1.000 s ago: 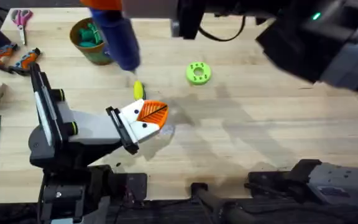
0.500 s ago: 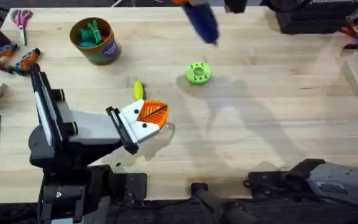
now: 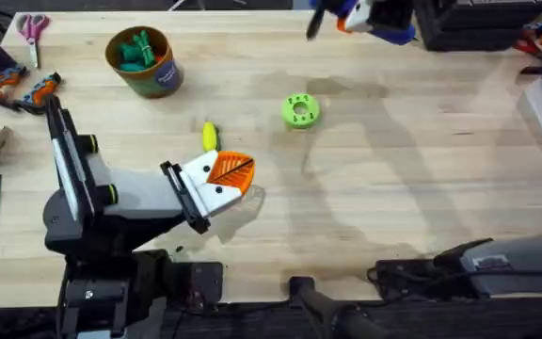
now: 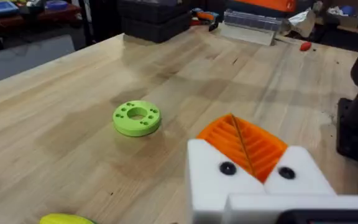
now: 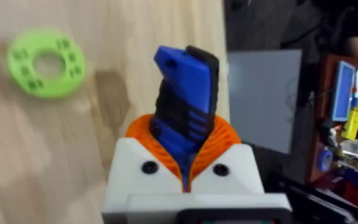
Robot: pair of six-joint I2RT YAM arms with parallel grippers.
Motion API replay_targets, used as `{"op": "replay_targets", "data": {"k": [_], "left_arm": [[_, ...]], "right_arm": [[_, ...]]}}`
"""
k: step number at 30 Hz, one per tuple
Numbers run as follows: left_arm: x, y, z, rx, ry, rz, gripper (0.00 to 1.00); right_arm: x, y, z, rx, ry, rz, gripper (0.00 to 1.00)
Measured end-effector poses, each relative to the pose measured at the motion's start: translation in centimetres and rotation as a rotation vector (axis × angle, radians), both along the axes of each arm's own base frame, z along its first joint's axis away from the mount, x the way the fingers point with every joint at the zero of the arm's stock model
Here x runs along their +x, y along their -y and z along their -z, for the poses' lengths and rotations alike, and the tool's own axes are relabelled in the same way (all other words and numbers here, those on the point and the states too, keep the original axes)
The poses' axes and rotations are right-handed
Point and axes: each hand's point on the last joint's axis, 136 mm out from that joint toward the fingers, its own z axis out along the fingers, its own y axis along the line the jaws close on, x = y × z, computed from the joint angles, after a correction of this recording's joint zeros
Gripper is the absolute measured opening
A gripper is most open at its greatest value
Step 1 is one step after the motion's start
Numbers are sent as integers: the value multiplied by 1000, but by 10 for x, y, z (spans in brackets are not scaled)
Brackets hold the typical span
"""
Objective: Pick up the gripper from the table and insert it into the empty holder that is missing its gripper. Then pick up a screw, insert it into the mounting hole, and use the screwdriver to tighten it. Finally, clean up the table by picking up the vegetable and placing it into the bucket.
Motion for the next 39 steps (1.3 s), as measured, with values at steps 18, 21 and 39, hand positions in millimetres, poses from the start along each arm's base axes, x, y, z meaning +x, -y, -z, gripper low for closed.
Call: {"op": "replay_targets", "data": {"k": [18,21,39], "left_arm": [[0,0,0,0,0,0,5],[0,0,0,0,0,0,5],[0,0,0,0,0,0,5]], "right_arm": [[76,73,149,-234,-119,-53,27],[76,83,174,-256,-163,-67,27],[85,100,192,-296,-162,-85,485]]}}
